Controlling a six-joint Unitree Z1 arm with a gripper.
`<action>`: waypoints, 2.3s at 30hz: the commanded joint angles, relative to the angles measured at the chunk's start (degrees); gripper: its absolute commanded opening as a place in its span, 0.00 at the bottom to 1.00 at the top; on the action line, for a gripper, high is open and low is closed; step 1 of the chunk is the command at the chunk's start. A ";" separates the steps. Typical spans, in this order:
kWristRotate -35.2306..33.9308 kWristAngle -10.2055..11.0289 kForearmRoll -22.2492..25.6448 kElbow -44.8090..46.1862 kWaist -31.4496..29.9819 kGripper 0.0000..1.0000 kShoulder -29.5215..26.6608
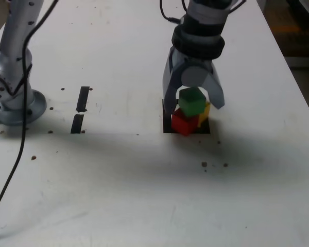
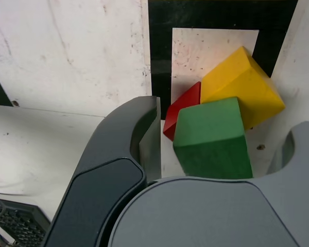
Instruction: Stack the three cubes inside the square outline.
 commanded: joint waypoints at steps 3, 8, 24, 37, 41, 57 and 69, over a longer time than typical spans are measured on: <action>0.00 -0.80 -2.03 1.02 0.14 0.72 0.57; -0.06 -0.58 -3.96 1.36 0.16 0.51 0.79; -0.90 2.45 0.20 -0.54 0.16 0.17 -3.46; 1.79 5.53 7.74 0.03 5.79 0.17 -9.88; 5.01 5.56 7.36 2.10 9.38 0.17 -9.82; 18.47 5.71 2.47 6.60 24.83 0.18 -6.90; 19.88 3.71 -10.20 14.40 26.98 0.20 -6.24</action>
